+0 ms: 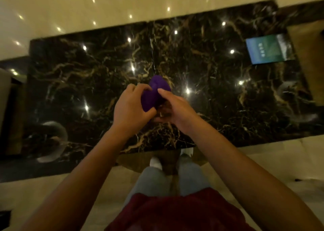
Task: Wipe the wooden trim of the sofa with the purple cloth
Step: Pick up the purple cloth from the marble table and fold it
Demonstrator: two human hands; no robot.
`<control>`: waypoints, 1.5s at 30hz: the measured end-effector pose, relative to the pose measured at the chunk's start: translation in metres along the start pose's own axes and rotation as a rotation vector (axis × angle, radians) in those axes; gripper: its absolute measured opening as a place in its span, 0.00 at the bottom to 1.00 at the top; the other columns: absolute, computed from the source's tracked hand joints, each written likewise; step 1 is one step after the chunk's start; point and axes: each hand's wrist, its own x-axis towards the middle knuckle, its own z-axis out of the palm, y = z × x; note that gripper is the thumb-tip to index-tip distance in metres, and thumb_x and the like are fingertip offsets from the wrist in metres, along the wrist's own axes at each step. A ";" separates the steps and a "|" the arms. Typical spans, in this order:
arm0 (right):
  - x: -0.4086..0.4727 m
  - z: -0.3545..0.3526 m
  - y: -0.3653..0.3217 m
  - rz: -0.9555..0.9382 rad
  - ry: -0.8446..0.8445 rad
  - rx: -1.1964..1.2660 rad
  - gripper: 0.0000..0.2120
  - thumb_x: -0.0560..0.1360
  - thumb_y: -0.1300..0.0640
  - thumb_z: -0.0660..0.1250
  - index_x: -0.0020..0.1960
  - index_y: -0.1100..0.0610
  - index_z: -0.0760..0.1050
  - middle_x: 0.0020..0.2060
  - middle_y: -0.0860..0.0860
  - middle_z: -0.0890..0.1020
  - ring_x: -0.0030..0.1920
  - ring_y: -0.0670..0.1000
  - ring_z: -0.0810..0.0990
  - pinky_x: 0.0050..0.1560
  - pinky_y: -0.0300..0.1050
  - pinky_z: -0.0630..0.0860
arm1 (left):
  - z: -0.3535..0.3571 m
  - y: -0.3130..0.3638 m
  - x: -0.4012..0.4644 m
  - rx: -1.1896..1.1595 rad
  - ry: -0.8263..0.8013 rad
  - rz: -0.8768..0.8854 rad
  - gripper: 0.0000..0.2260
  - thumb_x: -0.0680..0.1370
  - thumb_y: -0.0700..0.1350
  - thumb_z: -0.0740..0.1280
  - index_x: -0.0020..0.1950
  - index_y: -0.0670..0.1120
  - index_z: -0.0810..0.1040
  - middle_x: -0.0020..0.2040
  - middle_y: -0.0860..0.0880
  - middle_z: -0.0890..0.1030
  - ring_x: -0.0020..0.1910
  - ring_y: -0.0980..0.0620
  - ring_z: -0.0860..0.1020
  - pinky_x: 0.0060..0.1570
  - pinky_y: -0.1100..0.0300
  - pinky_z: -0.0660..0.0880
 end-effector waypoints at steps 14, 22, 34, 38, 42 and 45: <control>-0.123 0.128 0.013 -0.322 -0.008 0.123 0.24 0.70 0.50 0.80 0.64 0.53 0.82 0.60 0.60 0.87 0.61 0.63 0.85 0.63 0.66 0.81 | -0.147 -0.016 -0.106 -0.436 0.194 0.140 0.12 0.82 0.52 0.65 0.64 0.53 0.82 0.55 0.56 0.85 0.52 0.61 0.82 0.56 0.56 0.80; -0.192 0.162 -0.008 -0.443 -0.103 -0.260 0.13 0.67 0.48 0.79 0.51 0.42 0.87 0.52 0.51 0.89 0.53 0.55 0.89 0.48 0.49 0.86 | -0.173 -0.010 -0.127 -1.024 -0.260 0.081 0.21 0.78 0.62 0.66 0.61 0.47 0.82 0.54 0.45 0.87 0.53 0.47 0.86 0.51 0.56 0.84; -0.220 0.122 0.000 -0.658 0.132 -0.241 0.32 0.65 0.44 0.82 0.66 0.45 0.77 0.58 0.48 0.87 0.56 0.49 0.88 0.48 0.43 0.85 | -0.162 0.017 -0.140 -1.034 0.017 0.309 0.08 0.80 0.42 0.70 0.55 0.54 0.82 0.50 0.57 0.86 0.50 0.58 0.85 0.46 0.66 0.81; -0.240 0.082 0.004 -0.690 0.082 -0.215 0.25 0.72 0.46 0.78 0.67 0.38 0.77 0.62 0.47 0.86 0.62 0.51 0.85 0.54 0.44 0.84 | -0.151 0.058 -0.140 -1.081 -0.137 0.341 0.08 0.79 0.41 0.70 0.58 0.50 0.82 0.51 0.54 0.87 0.51 0.55 0.85 0.46 0.65 0.81; -0.259 0.061 0.011 -0.633 0.117 -0.246 0.18 0.69 0.42 0.78 0.58 0.40 0.83 0.56 0.47 0.88 0.57 0.49 0.87 0.49 0.39 0.83 | -0.138 0.090 -0.134 -1.111 -0.206 0.349 0.09 0.78 0.42 0.71 0.56 0.53 0.83 0.52 0.53 0.87 0.53 0.53 0.86 0.49 0.59 0.83; -0.279 0.023 0.003 -0.669 0.213 -0.194 0.13 0.70 0.46 0.78 0.54 0.39 0.85 0.54 0.47 0.89 0.54 0.49 0.88 0.47 0.38 0.83 | -0.115 0.135 -0.128 -1.088 -0.253 0.394 0.10 0.78 0.44 0.72 0.51 0.60 0.85 0.53 0.54 0.87 0.54 0.53 0.86 0.51 0.57 0.83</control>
